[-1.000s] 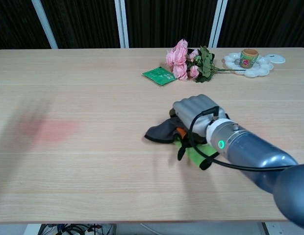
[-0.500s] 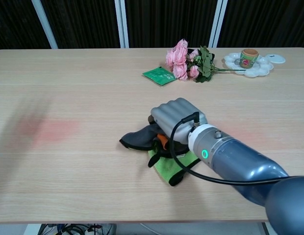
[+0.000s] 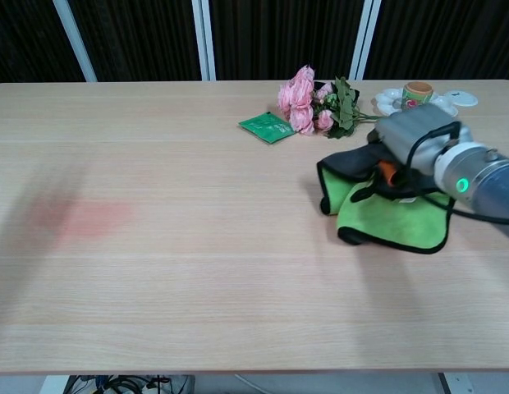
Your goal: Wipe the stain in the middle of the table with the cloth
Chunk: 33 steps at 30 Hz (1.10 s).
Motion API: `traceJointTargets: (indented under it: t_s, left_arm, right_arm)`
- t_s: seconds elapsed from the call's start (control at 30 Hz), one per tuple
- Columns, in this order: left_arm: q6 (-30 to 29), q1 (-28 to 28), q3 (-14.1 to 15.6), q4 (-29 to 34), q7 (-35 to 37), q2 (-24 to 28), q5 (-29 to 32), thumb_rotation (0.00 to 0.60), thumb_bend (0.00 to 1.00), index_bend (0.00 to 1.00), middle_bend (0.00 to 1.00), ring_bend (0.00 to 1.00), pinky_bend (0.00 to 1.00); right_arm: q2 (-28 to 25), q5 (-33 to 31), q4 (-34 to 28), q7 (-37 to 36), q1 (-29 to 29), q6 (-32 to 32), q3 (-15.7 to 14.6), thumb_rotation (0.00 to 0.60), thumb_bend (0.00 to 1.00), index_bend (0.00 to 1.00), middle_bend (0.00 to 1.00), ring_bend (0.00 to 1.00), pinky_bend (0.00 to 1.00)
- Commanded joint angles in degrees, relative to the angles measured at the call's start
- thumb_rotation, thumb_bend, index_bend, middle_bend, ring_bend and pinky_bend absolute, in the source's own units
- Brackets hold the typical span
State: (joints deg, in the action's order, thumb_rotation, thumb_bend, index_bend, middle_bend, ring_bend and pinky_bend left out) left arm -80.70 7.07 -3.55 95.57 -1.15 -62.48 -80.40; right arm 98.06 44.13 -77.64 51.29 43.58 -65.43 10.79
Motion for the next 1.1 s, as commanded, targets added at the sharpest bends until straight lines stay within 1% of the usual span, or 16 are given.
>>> traceJointTargets:
  t_s: [0.03,0.13,0.2,0.23,0.3,0.37,0.43,0.47,0.57,0.67,0.77,0.83,0.9,0.97,1.03,1.1]
  left_arm:
    - [-0.10,-0.02,0.04,-0.02,-0.21,-0.08,-0.10,0.600,0.00,0.00,0.00,0.00,0.00]
    - [-0.22,-0.04,0.06,0.02,-0.54,-0.24,-0.19,0.600,0.00,0.00,0.00,0.00,0.00]
    - [-0.29,-0.03,0.07,0.01,-0.73,-0.35,-0.27,0.600,0.00,0.00,0.00,0.00,0.00]
    - [-0.40,-0.04,0.08,-0.01,-0.93,-0.42,-0.36,0.600,0.00,0.00,0.00,0.00,0.00]
    - [-0.68,-0.12,0.14,-0.10,-1.15,-0.55,-0.63,0.600,0.00,0.00,0.00,0.00,0.00]
    - [-0.85,-0.19,0.22,-0.16,-1.28,-0.64,-0.80,0.600,0.00,0.00,0.00,0.00,0.00]
    - [-0.99,-0.24,0.26,-0.20,-1.34,-0.67,-0.95,0.600,0.00,0.00,0.00,0.00,0.00]
    - [-1.09,-0.26,0.27,-0.25,-1.37,-0.68,-1.05,0.600,0.00,0.00,0.00,0.00,0.00]
    - [-1.33,-0.35,0.31,-0.32,-1.25,-0.70,-1.29,0.600,0.00,0.00,0.00,0.00,0.00]
    - [-1.54,-0.45,0.40,-0.42,-1.14,-0.70,-1.56,0.600,0.00,0.00,0.00,0.00,0.00]
    - [-1.78,-0.58,0.53,-0.52,-1.13,-0.65,-1.89,0.600,0.00,0.00,0.00,0.00,0.00]
    - [-2.01,-0.69,0.62,-0.62,-1.12,-0.62,-2.14,0.600,0.00,0.00,0.00,0.00,0.00]
    - [-2.19,-0.76,0.66,-0.66,-1.02,-0.62,-2.32,0.600,0.00,0.00,0.00,0.00,0.00]
    - [-2.54,-0.87,0.71,-0.81,-1.02,-0.64,-2.66,0.600,0.00,0.00,0.00,0.00,0.00]
    - [-2.86,-0.99,0.83,-1.00,-1.11,-0.75,-3.03,0.600,0.00,0.00,0.00,0.00,0.00]
    - [-3.07,-1.09,1.04,-1.23,-1.38,-0.87,-3.46,0.600,0.00,0.00,0.00,0.00,0.00]
  right_arm:
    - [-6.84,-0.81,-3.85,-1.78,-2.16,-1.48,1.82,0.600,0.56,0.70,0.60,0.68,0.84]
    - [-10.71,-1.03,-5.94,-3.02,-3.57,-1.81,1.89,0.600,0.53,0.70,0.58,0.65,0.78]
    - [-12.70,-1.39,-6.77,-3.34,-4.49,-2.05,1.53,0.600,0.49,0.69,0.55,0.62,0.71]
    - [-13.73,-1.62,-7.24,-3.48,-5.02,-2.21,1.26,0.600,0.47,0.66,0.51,0.58,0.64]
    - [-15.07,-2.37,-7.55,-3.50,-6.02,-2.85,0.81,0.600,0.40,0.52,0.39,0.44,0.48]
    - [-16.60,-4.34,-8.84,-3.30,-6.83,-2.48,0.52,0.600,0.28,0.24,0.17,0.20,0.28]
    - [-18.03,-5.72,-10.47,-3.17,-7.36,-2.24,0.35,0.600,0.19,0.05,0.04,0.07,0.23]
    - [-18.93,-5.82,-11.61,-3.27,-7.69,-2.34,0.10,0.600,0.15,0.01,0.01,0.03,0.23]
    - [-20.83,-4.10,-14.43,-4.75,-8.75,-3.23,-0.55,0.600,0.10,0.00,0.00,0.00,0.22]
    - [-23.08,-0.69,-17.96,-6.80,-10.26,-4.80,-1.65,0.600,0.08,0.00,0.00,0.00,0.22]
    - [-25.74,4.22,-21.75,-9.14,-12.36,-7.26,-3.28,0.600,0.08,0.00,0.00,0.00,0.21]
    - [-27.82,9.09,-24.25,-11.71,-14.57,-9.66,-4.96,0.600,0.07,0.00,0.00,0.00,0.21]
    - [-29.08,12.13,-25.33,-13.38,-16.09,-11.13,-6.21,0.600,0.06,0.00,0.00,0.00,0.20]
    - [-30.94,16.38,-26.73,-16.16,-18.72,-13.73,-8.20,0.600,0.04,0.00,0.00,0.00,0.19]
    - [-32.78,21.16,-27.07,-19.26,-21.56,-16.44,-10.55,0.600,0.03,0.00,0.00,0.00,0.18]
    - [-34.33,26.57,-25.87,-23.63,-25.13,-19.90,-13.14,0.600,0.02,0.00,0.00,0.00,0.18]
